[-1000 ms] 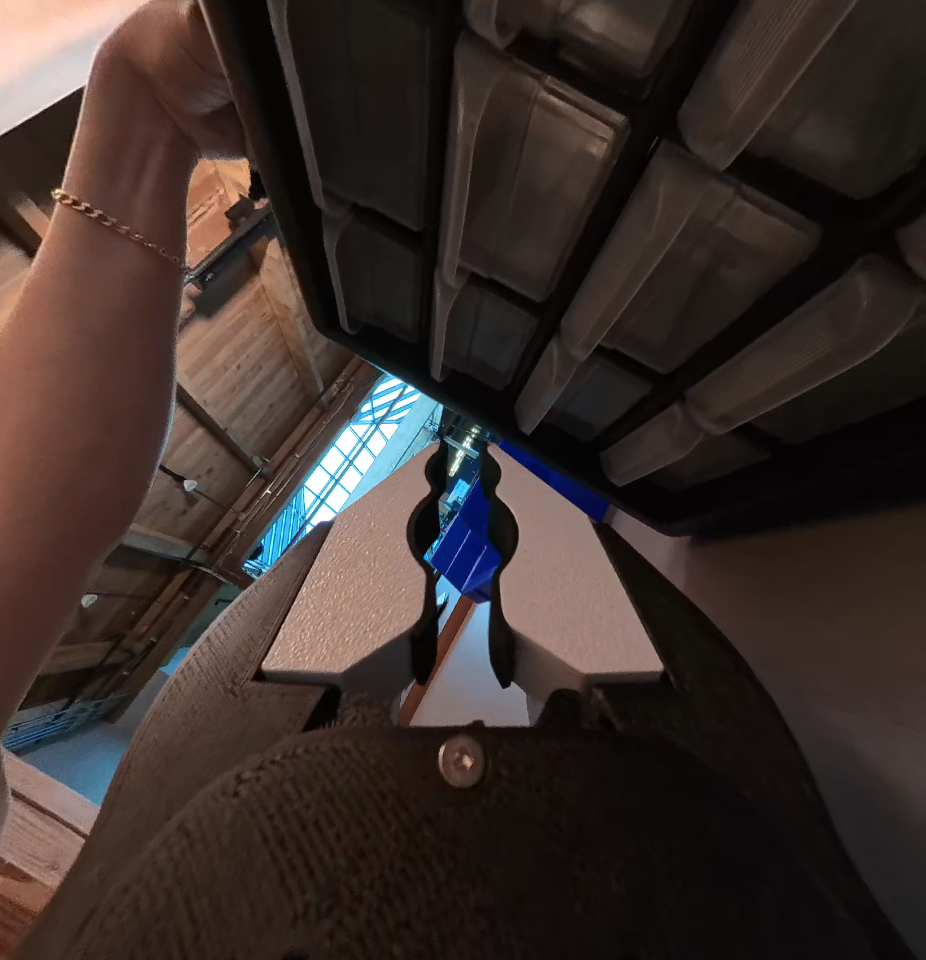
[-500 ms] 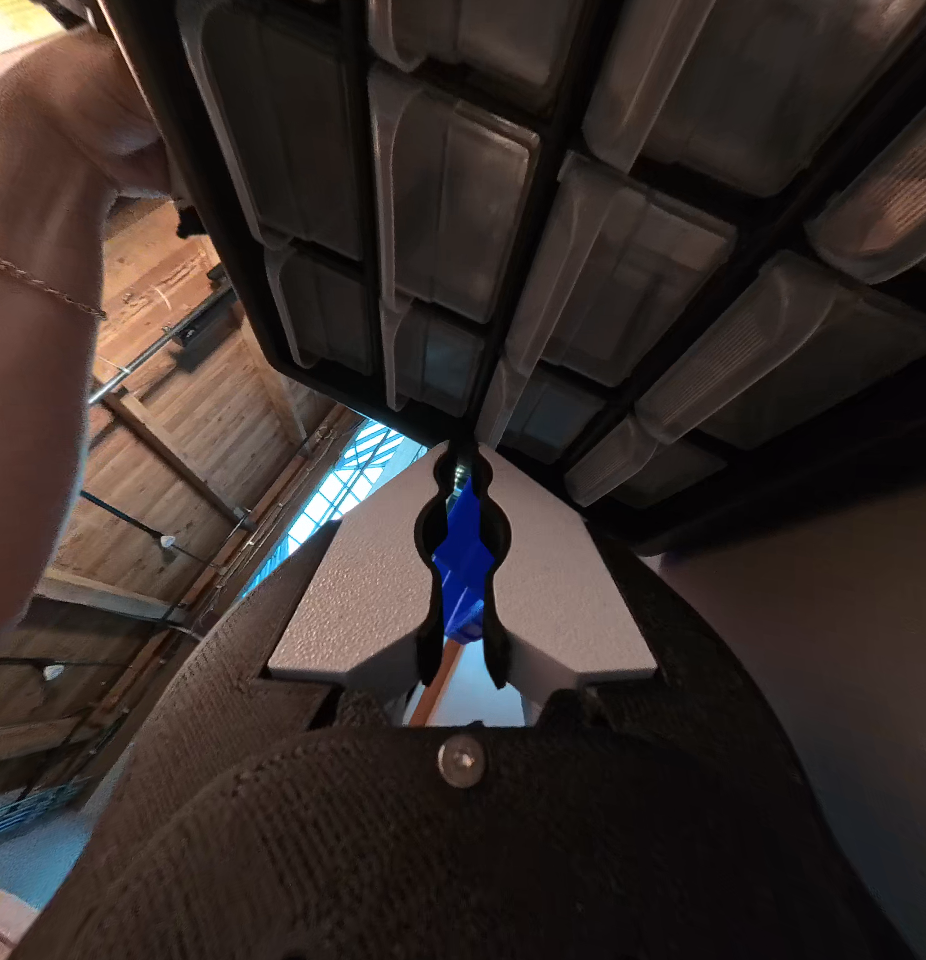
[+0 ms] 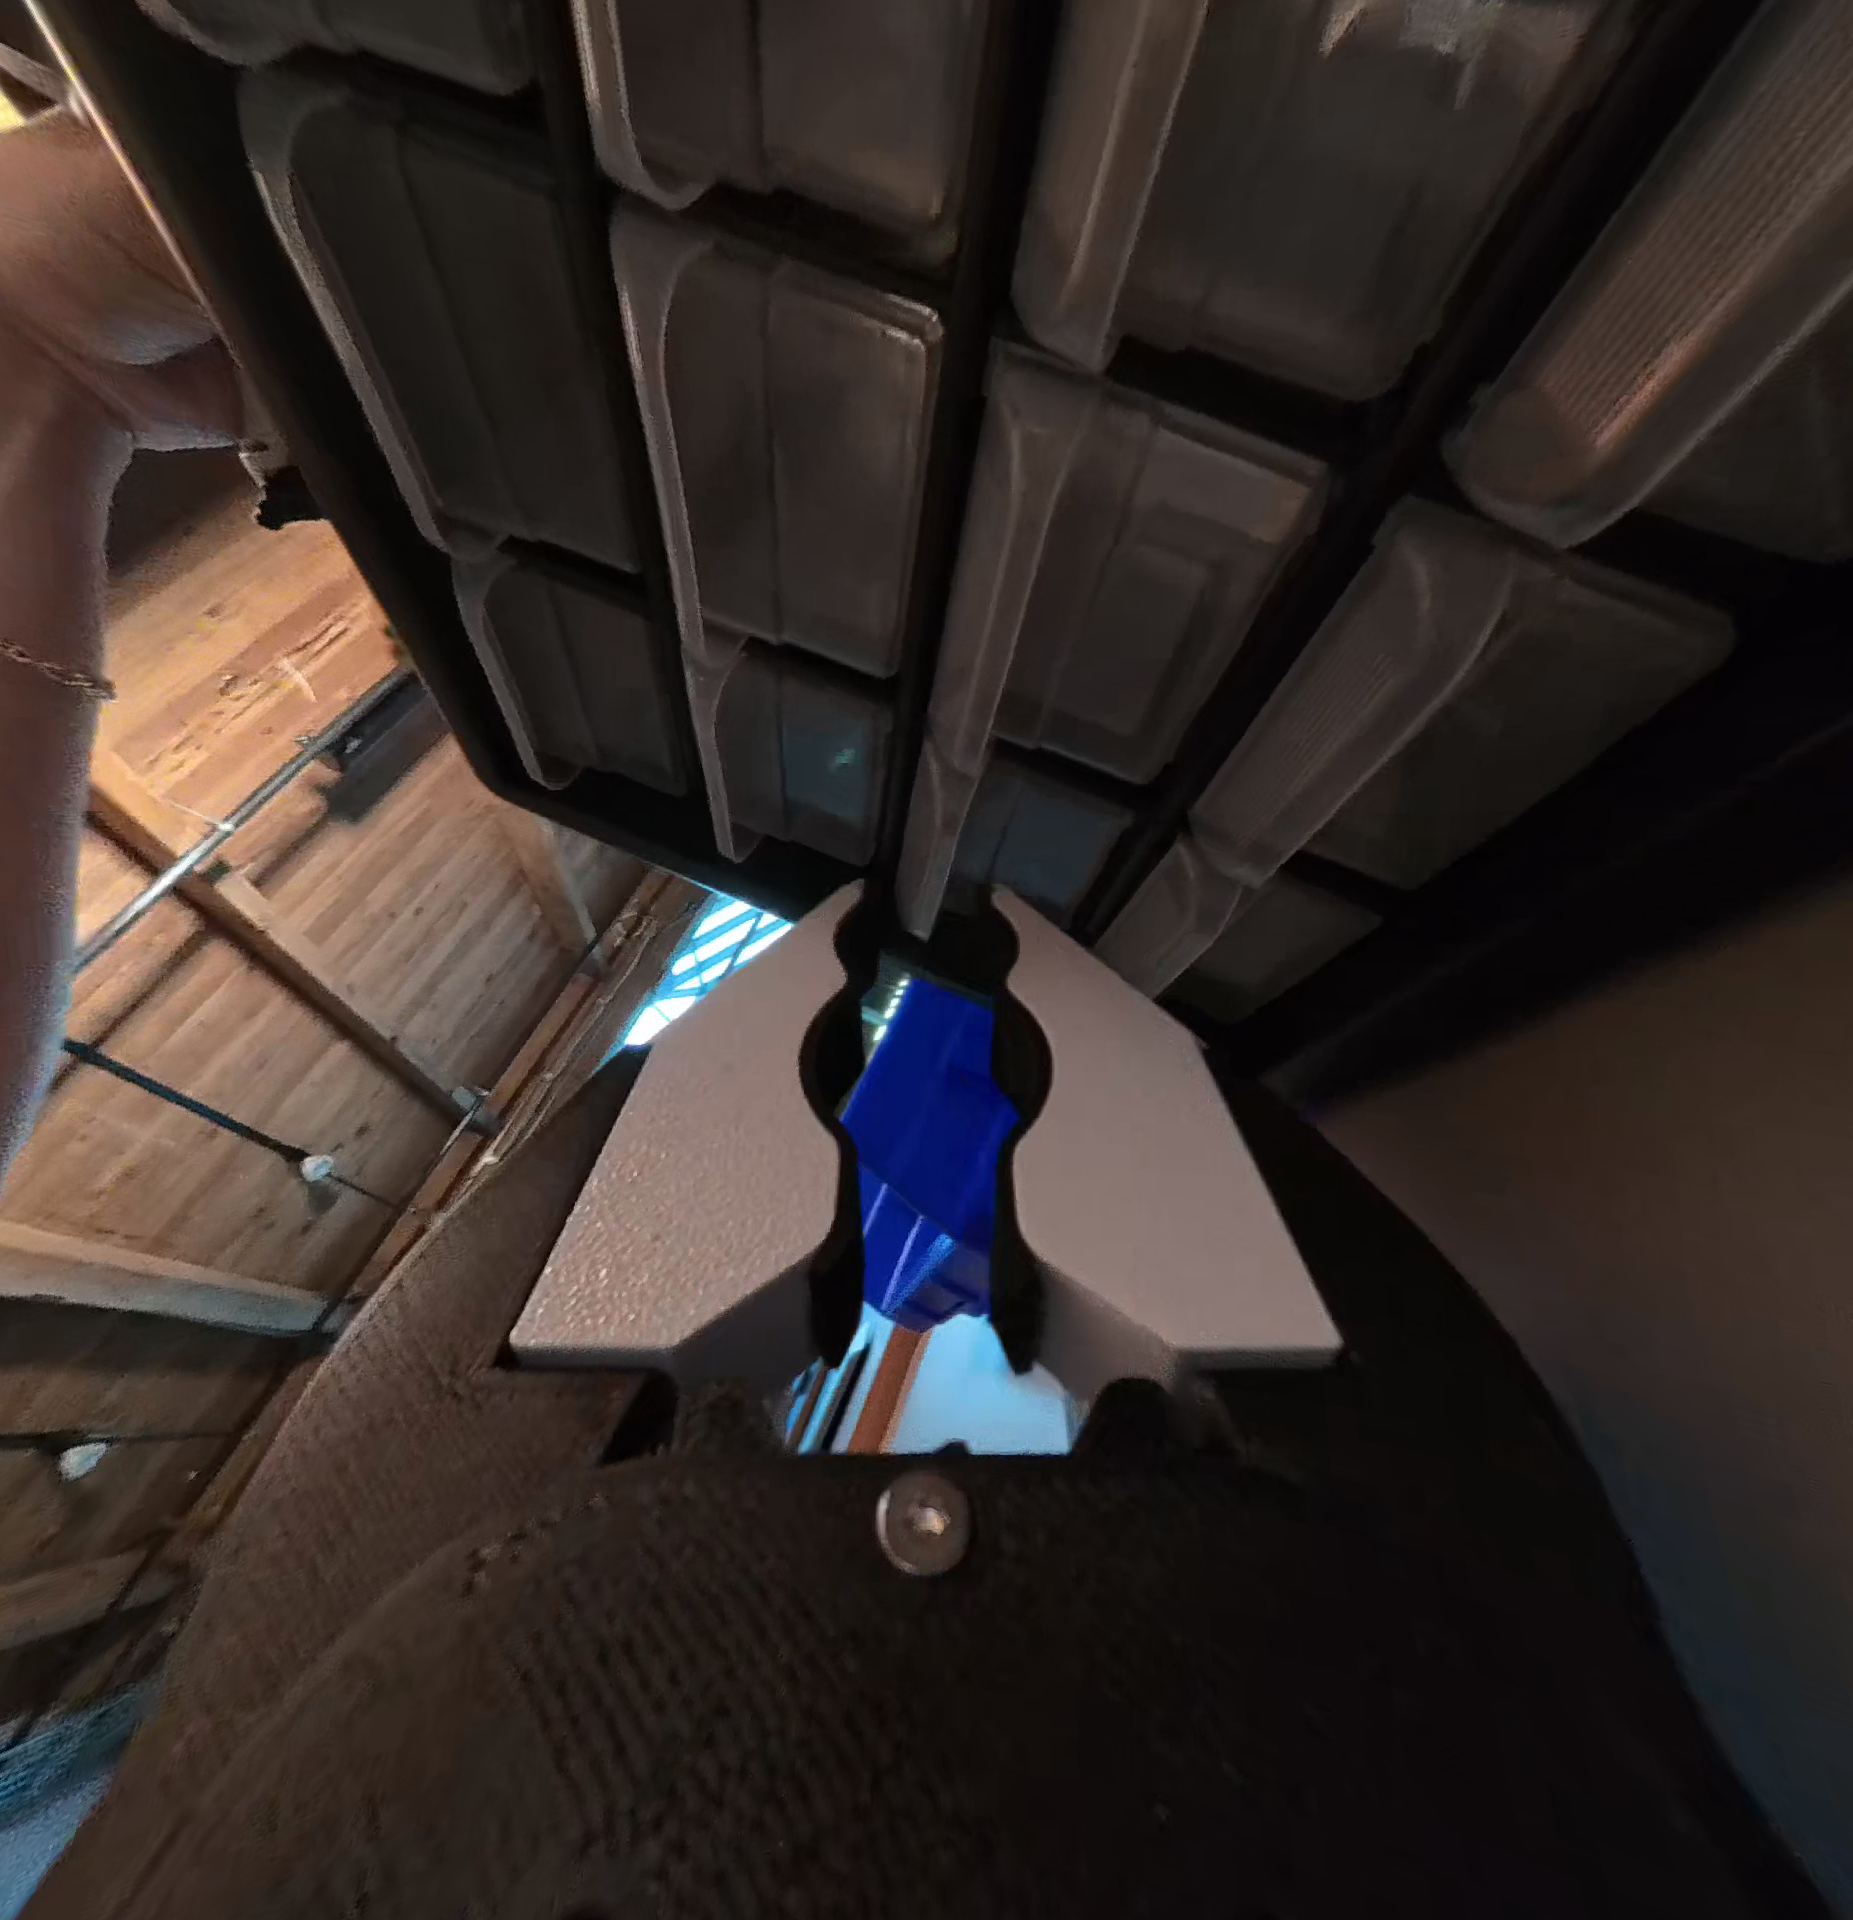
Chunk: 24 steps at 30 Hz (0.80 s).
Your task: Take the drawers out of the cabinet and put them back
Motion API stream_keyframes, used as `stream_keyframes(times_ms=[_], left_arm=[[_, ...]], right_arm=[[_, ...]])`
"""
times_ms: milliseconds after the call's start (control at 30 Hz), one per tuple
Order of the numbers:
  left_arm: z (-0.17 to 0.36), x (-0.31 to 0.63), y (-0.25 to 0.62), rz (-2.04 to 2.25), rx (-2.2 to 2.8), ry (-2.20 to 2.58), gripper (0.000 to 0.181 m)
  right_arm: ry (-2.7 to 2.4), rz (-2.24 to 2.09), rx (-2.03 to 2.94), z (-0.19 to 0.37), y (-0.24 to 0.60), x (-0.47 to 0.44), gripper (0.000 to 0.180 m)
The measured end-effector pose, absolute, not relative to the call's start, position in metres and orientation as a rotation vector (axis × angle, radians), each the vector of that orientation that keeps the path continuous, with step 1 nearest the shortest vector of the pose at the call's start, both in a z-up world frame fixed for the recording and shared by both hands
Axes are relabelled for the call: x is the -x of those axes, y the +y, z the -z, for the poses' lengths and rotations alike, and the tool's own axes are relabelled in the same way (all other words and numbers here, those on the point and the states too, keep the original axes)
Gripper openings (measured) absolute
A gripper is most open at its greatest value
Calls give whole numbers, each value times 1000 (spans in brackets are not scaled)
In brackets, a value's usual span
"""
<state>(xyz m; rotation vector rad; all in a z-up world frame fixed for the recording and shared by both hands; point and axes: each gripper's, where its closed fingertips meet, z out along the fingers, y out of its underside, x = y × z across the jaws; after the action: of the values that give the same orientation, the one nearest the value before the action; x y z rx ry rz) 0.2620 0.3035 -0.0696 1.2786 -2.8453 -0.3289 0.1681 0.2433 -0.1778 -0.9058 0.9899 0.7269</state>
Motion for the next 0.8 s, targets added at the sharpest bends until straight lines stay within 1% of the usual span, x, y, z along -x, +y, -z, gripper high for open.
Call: stream_keyframes(times_ms=[33,167,200,367,800], left_arm=[[70,-262,304,322,-1279,-2845,0],[70,-262,304,296,-1282,-2847,0],[70,-262,304,290,-1285,-2847,0],[70,-262,304,266,-1296,-2854,0],[70,-262,303,271,-1302,-2864,0]], right_arm=[[1001,-700,916,180,242,-169,22],[1023,-673,933,182,243,-172,41],[1025,-677,923,182,243,-174,42],[987,-708,846,174,244,-179,14],[956,-743,820,173,240,-166,3]])
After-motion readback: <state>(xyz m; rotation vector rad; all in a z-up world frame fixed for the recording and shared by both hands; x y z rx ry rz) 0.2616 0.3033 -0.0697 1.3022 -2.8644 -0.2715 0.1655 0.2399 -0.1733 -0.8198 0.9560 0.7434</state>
